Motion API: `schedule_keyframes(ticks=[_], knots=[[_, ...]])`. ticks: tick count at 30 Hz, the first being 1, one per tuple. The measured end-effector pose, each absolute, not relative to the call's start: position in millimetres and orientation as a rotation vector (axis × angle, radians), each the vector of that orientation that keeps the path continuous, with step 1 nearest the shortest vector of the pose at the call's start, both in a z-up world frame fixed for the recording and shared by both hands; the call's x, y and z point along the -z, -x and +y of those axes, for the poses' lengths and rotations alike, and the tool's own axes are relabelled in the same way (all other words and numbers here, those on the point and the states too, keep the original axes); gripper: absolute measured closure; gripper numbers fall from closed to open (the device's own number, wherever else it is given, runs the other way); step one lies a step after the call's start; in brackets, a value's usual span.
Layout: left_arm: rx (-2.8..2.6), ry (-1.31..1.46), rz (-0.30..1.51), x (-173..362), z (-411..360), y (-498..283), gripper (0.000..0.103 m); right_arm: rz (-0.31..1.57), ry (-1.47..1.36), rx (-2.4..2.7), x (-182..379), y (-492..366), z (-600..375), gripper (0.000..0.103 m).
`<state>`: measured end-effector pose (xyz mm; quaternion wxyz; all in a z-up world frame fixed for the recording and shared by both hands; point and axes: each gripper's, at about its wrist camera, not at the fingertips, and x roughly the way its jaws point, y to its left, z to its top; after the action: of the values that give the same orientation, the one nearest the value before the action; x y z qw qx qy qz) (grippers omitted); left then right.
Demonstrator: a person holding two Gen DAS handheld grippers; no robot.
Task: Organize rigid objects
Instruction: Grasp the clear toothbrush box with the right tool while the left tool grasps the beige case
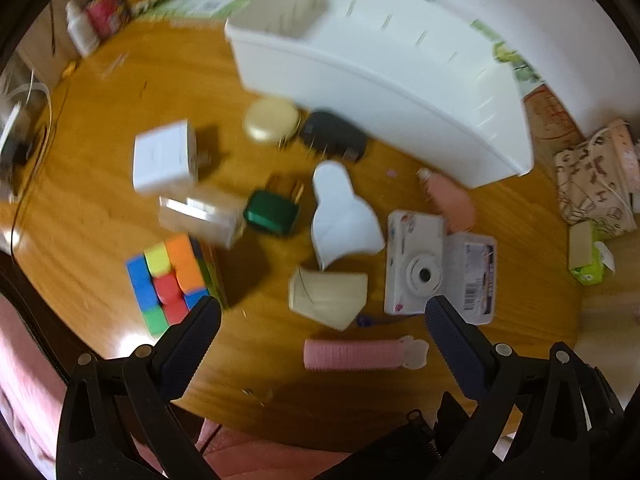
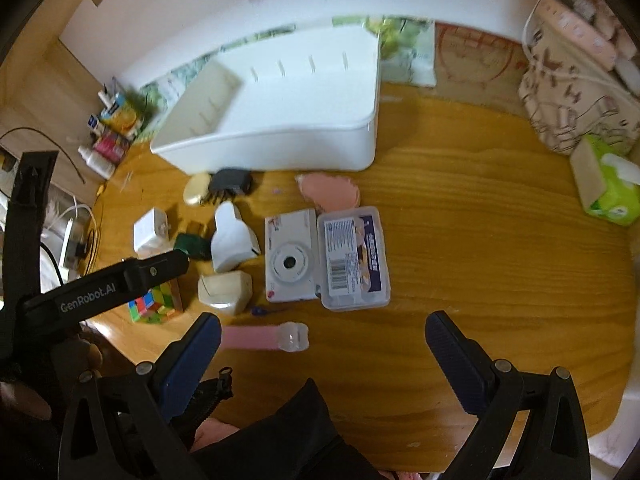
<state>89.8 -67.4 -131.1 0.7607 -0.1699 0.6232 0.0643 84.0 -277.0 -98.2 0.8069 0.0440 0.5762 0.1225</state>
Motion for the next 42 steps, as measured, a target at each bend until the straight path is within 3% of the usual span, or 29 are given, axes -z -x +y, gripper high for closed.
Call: schedule_keyframes(ticks=[14,29,36,42], knots=[[-0.340,0.429,1.460,165,-72,-75,0.002,1.464,-0.115,-0.426,150,-119,-283,0.000],[-0.388,0.416,1.526,191,-82,-89,0.002,1.531,-0.128,-0.417,180,-152,-285,0.005],[-0.397,0.407,1.519,193,-88,-112,0.004,1.569,-0.113,-0.401,192,-159,-288,0.011],[-0.401,0.399,1.532,201,-87,-125,0.009,1.598,-0.093,-0.393,199,-162,-290,0.022]])
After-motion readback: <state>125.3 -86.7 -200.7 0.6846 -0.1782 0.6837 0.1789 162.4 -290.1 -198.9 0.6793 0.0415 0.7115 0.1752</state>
